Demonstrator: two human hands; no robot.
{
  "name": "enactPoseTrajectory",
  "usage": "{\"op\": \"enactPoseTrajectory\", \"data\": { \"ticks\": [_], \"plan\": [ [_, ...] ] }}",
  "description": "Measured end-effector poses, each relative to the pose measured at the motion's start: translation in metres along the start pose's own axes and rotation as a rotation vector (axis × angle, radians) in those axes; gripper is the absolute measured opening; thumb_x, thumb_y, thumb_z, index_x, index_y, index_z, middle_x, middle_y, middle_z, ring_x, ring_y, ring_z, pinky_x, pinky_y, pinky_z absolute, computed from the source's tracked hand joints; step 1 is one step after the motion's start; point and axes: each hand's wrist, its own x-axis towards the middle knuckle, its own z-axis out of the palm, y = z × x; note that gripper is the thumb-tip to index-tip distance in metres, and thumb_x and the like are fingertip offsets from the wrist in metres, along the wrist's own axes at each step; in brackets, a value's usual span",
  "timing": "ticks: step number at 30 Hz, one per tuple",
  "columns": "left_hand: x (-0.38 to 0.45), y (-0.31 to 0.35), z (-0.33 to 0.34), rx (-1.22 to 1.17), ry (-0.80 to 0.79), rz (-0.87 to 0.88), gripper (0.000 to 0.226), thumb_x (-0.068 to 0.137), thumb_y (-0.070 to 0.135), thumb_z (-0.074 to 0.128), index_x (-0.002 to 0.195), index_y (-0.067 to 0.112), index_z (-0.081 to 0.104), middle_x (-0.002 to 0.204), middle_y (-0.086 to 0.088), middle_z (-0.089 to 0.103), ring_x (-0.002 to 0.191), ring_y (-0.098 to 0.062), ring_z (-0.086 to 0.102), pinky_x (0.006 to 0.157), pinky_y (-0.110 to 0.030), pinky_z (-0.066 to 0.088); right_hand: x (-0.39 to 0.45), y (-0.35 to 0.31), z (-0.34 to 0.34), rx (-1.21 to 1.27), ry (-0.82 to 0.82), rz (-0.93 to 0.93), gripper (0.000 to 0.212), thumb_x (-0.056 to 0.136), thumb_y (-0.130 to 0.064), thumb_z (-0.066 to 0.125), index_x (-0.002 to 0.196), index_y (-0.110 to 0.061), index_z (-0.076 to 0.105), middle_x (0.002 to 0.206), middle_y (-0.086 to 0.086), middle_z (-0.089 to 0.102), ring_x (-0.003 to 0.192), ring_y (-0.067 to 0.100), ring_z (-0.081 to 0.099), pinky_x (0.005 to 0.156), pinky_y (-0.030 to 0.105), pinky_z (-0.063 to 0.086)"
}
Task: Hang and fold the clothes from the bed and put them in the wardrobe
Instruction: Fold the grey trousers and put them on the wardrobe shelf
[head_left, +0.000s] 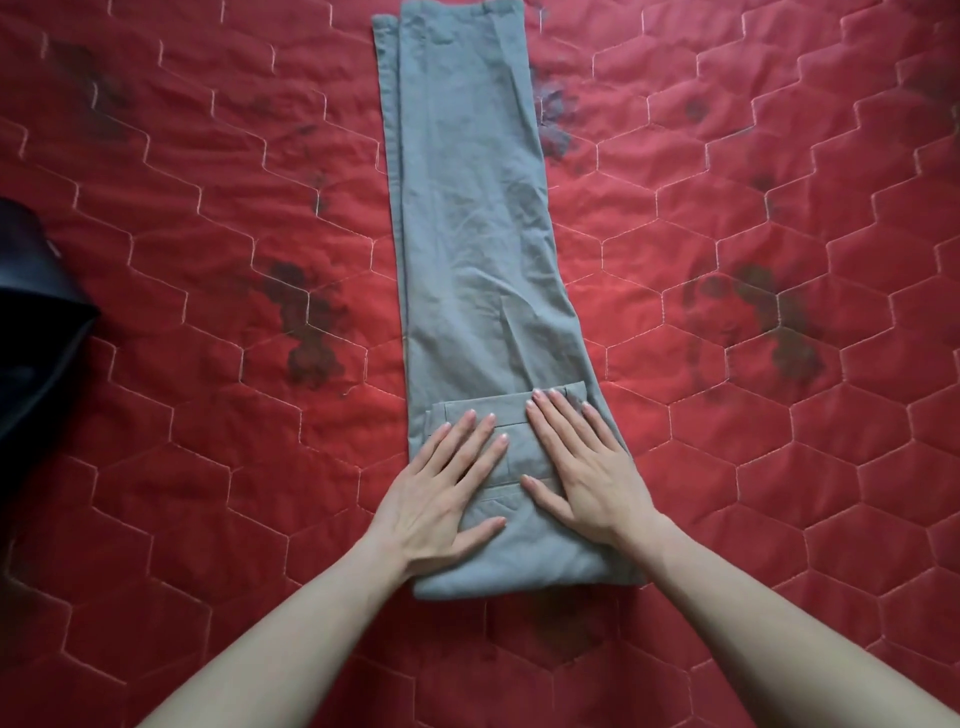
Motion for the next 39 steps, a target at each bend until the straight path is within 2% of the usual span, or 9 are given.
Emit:
{"op": "enactPoseTrajectory", "data": {
  "ticks": [6, 9, 15, 19, 23, 26, 31, 34, 39],
  "plan": [
    [0.000, -0.009, -0.003, -0.037, 0.012, 0.077, 0.082, 0.100, 0.057, 0.045, 0.165, 0.016, 0.015, 0.173, -0.007, 0.005, 0.160, -0.028, 0.002, 0.128, -0.046, 0.012, 0.000, 0.011, -0.004, 0.053, -0.058, -0.104, 0.079, 0.105, -0.056, 0.040, 0.165, -0.014, 0.014, 0.174, 0.003, 0.007, 0.160, 0.018, 0.002, 0.128, 0.047, 0.017],
    [-0.002, -0.027, -0.012, -0.026, 0.006, 0.189, 0.073, 0.097, 0.028, 0.047, 0.163, 0.011, 0.020, 0.172, -0.008, 0.011, 0.160, -0.026, 0.008, 0.127, -0.044, 0.018, -0.003, 0.037, -0.019, 0.022, -0.036, -0.275, 0.063, 0.108, -0.031, 0.047, 0.164, -0.015, 0.024, 0.173, 0.007, 0.012, 0.160, 0.022, 0.010, 0.127, 0.047, 0.022],
    [-0.015, -0.082, -0.034, 0.130, -0.049, 0.263, 0.082, 0.088, 0.005, 0.047, 0.164, 0.010, 0.016, 0.172, -0.007, 0.012, 0.159, -0.023, 0.011, 0.125, -0.043, 0.019, -0.014, 0.103, -0.052, -0.158, -0.017, -0.294, 0.100, 0.079, 0.005, 0.067, 0.165, -0.015, 0.020, 0.173, 0.006, 0.013, 0.159, 0.023, 0.016, 0.124, 0.046, 0.027],
    [-0.010, -0.081, -0.038, 0.146, -0.057, 0.292, 0.080, 0.089, 0.012, 0.047, 0.164, 0.011, 0.018, 0.172, -0.007, 0.013, 0.159, -0.023, 0.014, 0.126, -0.045, 0.016, -0.011, 0.110, -0.052, -0.217, -0.065, -0.468, 0.093, 0.085, -0.005, 0.067, 0.165, -0.019, 0.021, 0.172, 0.006, 0.017, 0.158, 0.024, 0.019, 0.122, 0.046, 0.029],
    [0.004, -0.086, -0.040, 0.055, -0.112, 0.296, 0.087, 0.097, 0.049, 0.055, 0.165, 0.016, 0.014, 0.173, -0.002, 0.010, 0.159, -0.020, 0.009, 0.126, -0.043, 0.016, 0.014, 0.101, -0.051, -0.244, -0.033, -0.490, 0.080, 0.087, -0.016, 0.052, 0.163, -0.022, 0.027, 0.170, 0.004, 0.024, 0.157, 0.026, 0.024, 0.121, 0.049, 0.029],
    [0.015, -0.090, -0.042, 0.011, -0.184, 0.302, 0.096, 0.094, 0.065, 0.051, 0.165, 0.017, 0.009, 0.173, 0.000, 0.006, 0.160, -0.018, 0.004, 0.128, -0.041, 0.009, 0.029, 0.099, -0.048, -0.250, -0.125, -0.500, 0.088, 0.082, -0.015, 0.060, 0.164, -0.024, 0.027, 0.172, 0.001, 0.020, 0.158, 0.024, 0.019, 0.123, 0.047, 0.026],
    [0.016, -0.085, -0.043, -0.136, -0.187, 0.245, 0.088, 0.094, 0.050, 0.058, 0.164, 0.016, 0.018, 0.172, 0.000, 0.014, 0.159, -0.016, 0.006, 0.129, -0.037, 0.009, 0.038, 0.094, -0.053, -0.058, -0.243, -0.457, 0.070, 0.091, -0.020, 0.056, 0.159, -0.023, 0.038, 0.166, -0.004, 0.034, 0.156, 0.017, 0.026, 0.119, 0.036, 0.030],
    [0.005, -0.082, -0.053, -0.315, -0.151, 0.222, 0.070, 0.097, 0.037, 0.059, 0.158, 0.011, 0.036, 0.164, -0.004, 0.037, 0.153, -0.016, 0.031, 0.125, -0.029, 0.025, 0.030, 0.085, -0.063, 0.141, -0.261, -0.397, 0.071, 0.090, -0.022, 0.063, 0.156, -0.022, 0.038, 0.162, -0.005, 0.041, 0.152, 0.010, 0.033, 0.120, 0.035, 0.032],
    [-0.017, -0.051, -0.073, -0.605, -0.207, -0.134, 0.027, 0.101, 0.024, 0.056, 0.126, 0.016, 0.063, 0.113, 0.008, 0.070, 0.098, 0.000, 0.068, 0.086, -0.022, 0.052, 0.009, 0.070, -0.078, 0.408, -0.304, -0.152, 0.060, 0.089, -0.044, 0.062, 0.145, -0.036, 0.042, 0.140, -0.021, 0.058, 0.131, -0.007, 0.051, 0.120, 0.023, 0.023]
  ]
}}
